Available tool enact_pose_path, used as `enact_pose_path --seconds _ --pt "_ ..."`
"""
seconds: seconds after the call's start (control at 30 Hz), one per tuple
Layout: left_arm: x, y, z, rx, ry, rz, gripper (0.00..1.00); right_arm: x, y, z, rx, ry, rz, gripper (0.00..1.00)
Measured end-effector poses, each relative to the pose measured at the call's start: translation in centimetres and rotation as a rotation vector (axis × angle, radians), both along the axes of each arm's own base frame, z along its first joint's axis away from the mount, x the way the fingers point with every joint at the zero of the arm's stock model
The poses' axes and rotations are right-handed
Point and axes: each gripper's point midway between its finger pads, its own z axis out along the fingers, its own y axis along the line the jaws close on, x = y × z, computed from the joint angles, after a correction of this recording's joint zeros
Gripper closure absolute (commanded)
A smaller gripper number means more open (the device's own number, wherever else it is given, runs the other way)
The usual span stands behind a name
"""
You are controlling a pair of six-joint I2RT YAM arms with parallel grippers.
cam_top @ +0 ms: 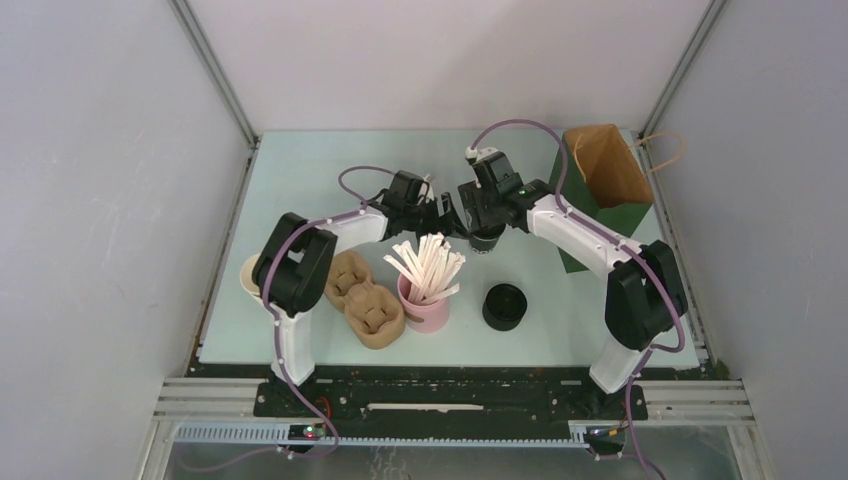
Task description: Pack the takeout coffee
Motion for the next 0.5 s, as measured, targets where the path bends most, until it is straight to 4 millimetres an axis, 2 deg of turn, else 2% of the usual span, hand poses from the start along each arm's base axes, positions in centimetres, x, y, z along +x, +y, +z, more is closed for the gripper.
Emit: enact_pose_path --seconds 0.37,0.5 --pt "-0.29 0.57 -1.05 0.026 0.005 0.014 0.21 -0.35 -0.74 -0.23 -0.080 -0.020 -0.026 0.42" --pt "-0.78 0.74 -0.52 0.029 0.000 0.015 0.20 -0.77 -0.47 -0.32 -0.090 -0.014 -0.018 0.42"
